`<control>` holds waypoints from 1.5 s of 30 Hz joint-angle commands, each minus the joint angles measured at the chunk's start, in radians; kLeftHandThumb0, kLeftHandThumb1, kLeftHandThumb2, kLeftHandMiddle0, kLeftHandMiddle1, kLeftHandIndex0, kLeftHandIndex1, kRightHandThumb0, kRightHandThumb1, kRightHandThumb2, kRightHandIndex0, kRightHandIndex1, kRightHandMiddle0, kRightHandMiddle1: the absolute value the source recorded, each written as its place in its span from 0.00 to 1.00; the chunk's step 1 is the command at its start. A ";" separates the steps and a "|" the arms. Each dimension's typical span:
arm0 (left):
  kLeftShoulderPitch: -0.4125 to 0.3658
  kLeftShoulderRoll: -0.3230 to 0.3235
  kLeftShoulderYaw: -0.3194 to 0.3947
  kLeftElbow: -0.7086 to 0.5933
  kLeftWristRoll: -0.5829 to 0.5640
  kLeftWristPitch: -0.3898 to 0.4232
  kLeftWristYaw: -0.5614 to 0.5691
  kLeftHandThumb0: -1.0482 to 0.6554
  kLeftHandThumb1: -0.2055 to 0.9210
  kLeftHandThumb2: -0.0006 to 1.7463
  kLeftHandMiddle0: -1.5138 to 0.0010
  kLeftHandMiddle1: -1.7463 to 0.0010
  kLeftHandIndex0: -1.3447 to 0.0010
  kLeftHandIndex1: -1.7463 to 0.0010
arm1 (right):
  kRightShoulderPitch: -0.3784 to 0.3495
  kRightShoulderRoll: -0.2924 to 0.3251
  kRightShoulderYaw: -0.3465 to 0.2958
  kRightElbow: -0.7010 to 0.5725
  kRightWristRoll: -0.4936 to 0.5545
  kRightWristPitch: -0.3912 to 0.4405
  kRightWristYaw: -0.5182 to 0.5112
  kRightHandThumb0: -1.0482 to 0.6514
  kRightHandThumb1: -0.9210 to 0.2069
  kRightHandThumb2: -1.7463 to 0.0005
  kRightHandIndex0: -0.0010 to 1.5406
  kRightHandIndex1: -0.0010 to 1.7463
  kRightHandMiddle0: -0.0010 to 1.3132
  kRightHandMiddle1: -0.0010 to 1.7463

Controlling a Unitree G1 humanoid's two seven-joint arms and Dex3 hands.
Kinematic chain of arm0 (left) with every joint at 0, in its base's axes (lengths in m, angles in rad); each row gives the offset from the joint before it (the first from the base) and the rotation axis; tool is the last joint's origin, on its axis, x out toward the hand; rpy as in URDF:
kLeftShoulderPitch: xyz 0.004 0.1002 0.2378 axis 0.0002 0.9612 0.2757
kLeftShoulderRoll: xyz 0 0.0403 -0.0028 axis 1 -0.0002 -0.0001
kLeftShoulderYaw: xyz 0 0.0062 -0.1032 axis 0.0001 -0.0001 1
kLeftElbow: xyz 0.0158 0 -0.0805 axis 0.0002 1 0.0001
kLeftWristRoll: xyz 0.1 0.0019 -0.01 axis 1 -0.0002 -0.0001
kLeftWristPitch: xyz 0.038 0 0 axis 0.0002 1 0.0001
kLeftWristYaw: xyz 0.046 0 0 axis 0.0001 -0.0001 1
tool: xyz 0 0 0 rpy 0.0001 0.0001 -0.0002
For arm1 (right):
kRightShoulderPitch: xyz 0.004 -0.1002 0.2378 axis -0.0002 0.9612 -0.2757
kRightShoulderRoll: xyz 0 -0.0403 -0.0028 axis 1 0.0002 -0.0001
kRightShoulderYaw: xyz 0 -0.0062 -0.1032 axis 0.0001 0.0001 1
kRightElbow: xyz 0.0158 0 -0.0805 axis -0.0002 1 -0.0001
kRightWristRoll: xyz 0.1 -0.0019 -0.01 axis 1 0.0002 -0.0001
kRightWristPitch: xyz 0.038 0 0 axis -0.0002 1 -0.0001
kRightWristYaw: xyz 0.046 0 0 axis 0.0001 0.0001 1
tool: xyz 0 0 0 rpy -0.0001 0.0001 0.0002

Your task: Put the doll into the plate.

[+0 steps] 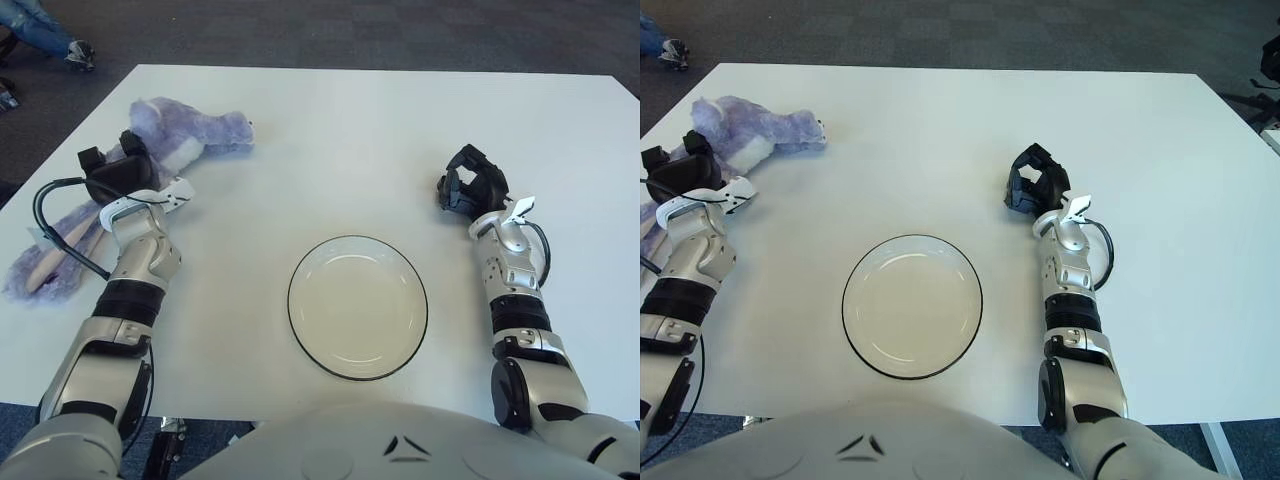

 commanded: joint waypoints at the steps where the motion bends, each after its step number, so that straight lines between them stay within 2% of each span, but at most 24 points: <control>1: 0.031 -0.015 0.005 0.000 -0.047 0.006 -0.021 0.33 0.48 0.59 1.00 0.01 1.00 0.51 | 0.013 -0.007 -0.005 -0.023 0.013 0.012 -0.001 0.33 0.54 0.24 0.78 1.00 0.47 1.00; 4: 0.032 -0.016 0.006 -0.010 -0.061 0.013 -0.020 0.37 0.49 0.60 1.00 0.00 1.00 0.48 | 0.015 -0.008 -0.003 -0.028 0.010 0.017 -0.004 0.33 0.54 0.24 0.78 1.00 0.47 1.00; 12: 0.042 -0.013 0.006 -0.041 -0.084 0.013 -0.014 0.46 0.49 0.64 0.90 0.00 1.00 0.37 | 0.016 -0.009 -0.003 -0.032 0.007 0.023 -0.008 0.33 0.54 0.24 0.78 1.00 0.47 1.00; 14: 0.045 -0.011 0.005 -0.051 -0.086 0.017 -0.017 0.65 0.59 0.60 0.82 0.00 1.00 0.35 | 0.015 -0.009 -0.003 -0.032 0.007 0.022 -0.007 0.33 0.54 0.24 0.78 1.00 0.47 1.00; 16: 0.045 -0.010 0.003 -0.058 -0.087 0.026 -0.024 0.77 0.62 0.60 0.76 0.00 1.00 0.33 | 0.015 -0.009 -0.004 -0.031 0.008 0.022 -0.005 0.33 0.54 0.24 0.78 1.00 0.47 1.00; 19: 0.045 -0.007 -0.002 -0.062 -0.087 0.033 -0.032 0.83 0.61 0.63 0.71 0.00 1.00 0.29 | 0.015 -0.010 -0.004 -0.031 0.011 0.024 -0.002 0.33 0.54 0.24 0.78 1.00 0.47 1.00; 26: 0.050 0.012 -0.033 -0.075 -0.062 0.036 -0.041 0.87 0.52 0.70 0.64 0.00 1.00 0.15 | 0.015 -0.010 -0.004 -0.035 0.010 0.029 -0.003 0.33 0.54 0.25 0.78 1.00 0.47 1.00; 29: 0.051 0.021 -0.047 -0.075 -0.054 0.026 -0.034 0.88 0.50 0.72 0.63 0.00 0.94 0.05 | 0.016 -0.011 -0.002 -0.038 0.007 0.034 -0.007 0.33 0.54 0.25 0.78 1.00 0.47 1.00; 32: 0.054 0.029 -0.056 -0.077 -0.053 0.009 -0.024 0.89 0.48 0.74 0.61 0.00 0.81 0.02 | 0.016 -0.011 -0.002 -0.041 0.006 0.039 -0.008 0.33 0.54 0.25 0.78 1.00 0.47 1.00; 36: 0.063 0.027 -0.043 -0.089 -0.079 -0.035 0.001 0.89 0.46 0.75 0.60 0.00 0.68 0.00 | 0.016 -0.010 -0.002 -0.046 0.007 0.052 -0.011 0.33 0.54 0.25 0.78 1.00 0.47 1.00; 37: 0.067 0.027 -0.035 -0.092 -0.091 -0.054 0.012 0.89 0.45 0.76 0.59 0.00 0.59 0.00 | 0.015 -0.010 -0.002 -0.047 0.008 0.057 -0.012 0.33 0.54 0.25 0.78 1.00 0.47 1.00; 39: 0.072 0.025 -0.026 -0.096 -0.106 -0.075 0.024 0.90 0.43 0.77 0.58 0.00 0.50 0.00 | 0.015 -0.010 -0.002 -0.049 0.009 0.062 -0.013 0.33 0.54 0.24 0.78 1.00 0.47 1.00; 45: 0.079 0.015 -0.004 -0.107 -0.139 -0.115 0.049 0.90 0.41 0.79 0.57 0.00 0.39 0.00 | 0.015 -0.010 -0.003 -0.052 0.009 0.070 -0.014 0.33 0.54 0.24 0.78 1.00 0.47 1.00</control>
